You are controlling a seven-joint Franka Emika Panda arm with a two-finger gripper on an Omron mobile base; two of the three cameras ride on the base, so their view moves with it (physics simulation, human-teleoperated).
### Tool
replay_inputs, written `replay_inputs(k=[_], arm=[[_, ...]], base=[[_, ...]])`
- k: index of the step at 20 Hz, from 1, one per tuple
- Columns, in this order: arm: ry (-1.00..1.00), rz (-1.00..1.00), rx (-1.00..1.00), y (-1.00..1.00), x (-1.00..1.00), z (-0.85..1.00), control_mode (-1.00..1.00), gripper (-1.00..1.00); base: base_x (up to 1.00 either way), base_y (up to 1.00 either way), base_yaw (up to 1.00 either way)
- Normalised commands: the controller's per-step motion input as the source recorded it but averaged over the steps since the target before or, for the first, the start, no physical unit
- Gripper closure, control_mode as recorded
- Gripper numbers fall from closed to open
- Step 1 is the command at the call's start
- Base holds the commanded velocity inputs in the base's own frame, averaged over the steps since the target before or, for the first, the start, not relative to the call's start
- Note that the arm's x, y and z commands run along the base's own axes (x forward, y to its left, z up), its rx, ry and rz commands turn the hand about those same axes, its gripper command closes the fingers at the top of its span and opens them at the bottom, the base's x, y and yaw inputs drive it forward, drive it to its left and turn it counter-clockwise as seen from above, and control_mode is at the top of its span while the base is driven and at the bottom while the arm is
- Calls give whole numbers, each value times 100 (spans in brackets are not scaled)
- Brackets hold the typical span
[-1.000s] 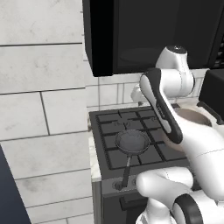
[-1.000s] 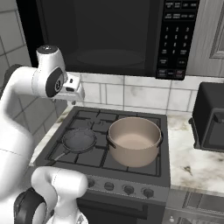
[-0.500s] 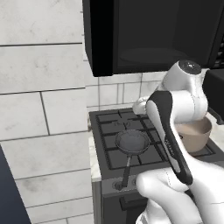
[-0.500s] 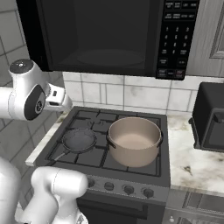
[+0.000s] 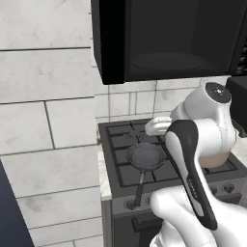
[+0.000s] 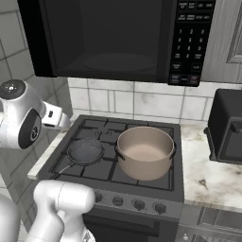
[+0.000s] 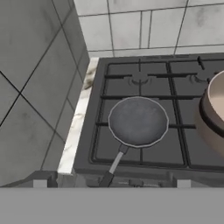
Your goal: Move the pot and pan from the stove into the sink.
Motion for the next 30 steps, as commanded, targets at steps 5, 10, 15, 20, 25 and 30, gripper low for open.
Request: replay_inputs(k=[5, 10, 15, 20, 25, 30], arm=[[1, -2, 2, 3, -3, -8, -100, -100], [8, -6, 1, 4, -6, -33, -100, -100], [13, -6, 0, 5, 0, -47, -100, -100], [12, -5, 0, 8, 0, -48, -100, -100], [11, -5, 0, 11, 0, -47, -100, -100], [8, -3, 0, 18, 0, -43, -100, -100]], base=[[0, 0, 0], [0, 0, 0], [0, 0, 0], [0, 0, 0], [0, 0, 0], [0, 0, 0]])
